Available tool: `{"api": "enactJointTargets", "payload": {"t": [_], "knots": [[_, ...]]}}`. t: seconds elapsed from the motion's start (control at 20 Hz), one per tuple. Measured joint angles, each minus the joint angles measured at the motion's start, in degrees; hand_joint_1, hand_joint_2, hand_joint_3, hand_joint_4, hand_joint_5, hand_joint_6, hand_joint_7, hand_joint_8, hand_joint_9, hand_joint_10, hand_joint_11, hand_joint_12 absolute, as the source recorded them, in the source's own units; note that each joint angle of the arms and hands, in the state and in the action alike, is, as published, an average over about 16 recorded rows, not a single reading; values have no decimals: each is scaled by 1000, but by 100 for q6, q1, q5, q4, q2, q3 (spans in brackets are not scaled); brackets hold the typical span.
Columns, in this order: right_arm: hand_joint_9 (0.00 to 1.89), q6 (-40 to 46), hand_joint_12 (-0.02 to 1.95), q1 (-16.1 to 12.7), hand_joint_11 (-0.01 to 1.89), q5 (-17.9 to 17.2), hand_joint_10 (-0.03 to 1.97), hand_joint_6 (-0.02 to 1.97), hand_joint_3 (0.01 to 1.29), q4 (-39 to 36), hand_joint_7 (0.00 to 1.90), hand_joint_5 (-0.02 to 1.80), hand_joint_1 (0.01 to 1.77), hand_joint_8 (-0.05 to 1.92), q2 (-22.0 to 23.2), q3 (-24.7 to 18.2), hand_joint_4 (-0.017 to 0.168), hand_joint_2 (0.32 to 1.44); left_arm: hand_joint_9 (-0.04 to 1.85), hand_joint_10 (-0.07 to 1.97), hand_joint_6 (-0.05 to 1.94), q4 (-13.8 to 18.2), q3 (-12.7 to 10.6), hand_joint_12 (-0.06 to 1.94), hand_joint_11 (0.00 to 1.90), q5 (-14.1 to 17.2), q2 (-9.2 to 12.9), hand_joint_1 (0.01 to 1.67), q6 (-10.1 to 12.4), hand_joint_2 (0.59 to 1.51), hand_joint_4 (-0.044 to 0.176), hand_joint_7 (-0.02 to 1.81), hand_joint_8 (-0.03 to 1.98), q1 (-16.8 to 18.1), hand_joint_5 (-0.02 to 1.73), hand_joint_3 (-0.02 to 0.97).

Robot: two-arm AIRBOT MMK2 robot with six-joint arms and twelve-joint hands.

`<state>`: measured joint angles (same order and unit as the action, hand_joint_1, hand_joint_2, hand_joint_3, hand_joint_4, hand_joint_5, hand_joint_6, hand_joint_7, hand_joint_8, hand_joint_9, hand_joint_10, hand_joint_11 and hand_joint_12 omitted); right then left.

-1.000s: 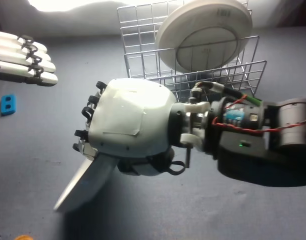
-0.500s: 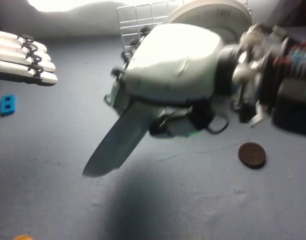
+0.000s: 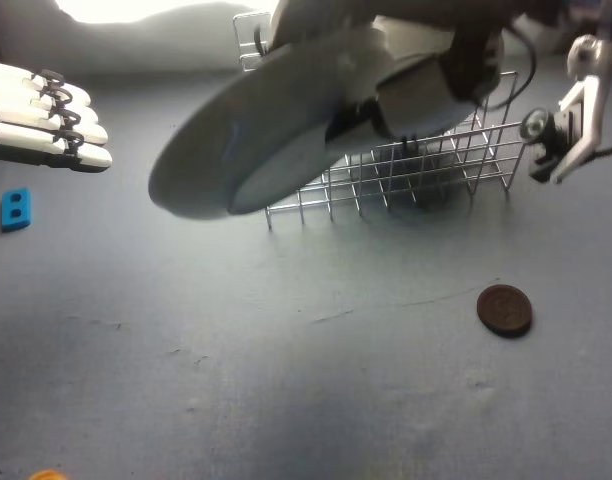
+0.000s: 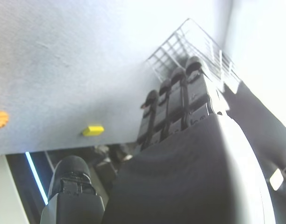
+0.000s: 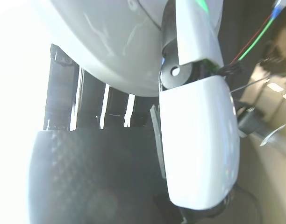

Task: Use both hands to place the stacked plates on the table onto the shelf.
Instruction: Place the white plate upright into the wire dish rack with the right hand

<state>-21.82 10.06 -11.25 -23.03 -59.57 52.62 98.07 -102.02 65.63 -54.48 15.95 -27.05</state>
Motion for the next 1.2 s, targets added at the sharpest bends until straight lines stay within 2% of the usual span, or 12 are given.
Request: {"api": "enactJointTargets", "payload": {"t": [0.2,0.45,0.8,1.2], "knots": [[1242,1461,1204,-263,836,33,362,779,14,-747,1151,1052,1292,712,85,212,9,952,21,9,19,13,18,8,16,6,0,13,-14,1064,8,15,-8,-9,20,16],[1240,2985,1192,-459,838,83,334,824,14,-1564,1125,1029,1292,793,97,566,12,953,21,9,20,34,43,8,16,20,-4,14,-31,1066,7,14,-9,-47,20,16],[1248,3807,1177,-585,837,483,306,812,14,-2183,1112,1024,1292,820,40,948,11,954,21,9,19,60,59,8,16,35,-19,13,-56,1068,5,14,-9,-107,20,16],[1239,4695,1178,-449,825,368,292,834,13,-3445,1094,1021,1292,845,-34,1197,17,955,21,9,19,67,49,8,16,37,-35,13,-57,1070,5,14,-9,-145,20,15]]}}
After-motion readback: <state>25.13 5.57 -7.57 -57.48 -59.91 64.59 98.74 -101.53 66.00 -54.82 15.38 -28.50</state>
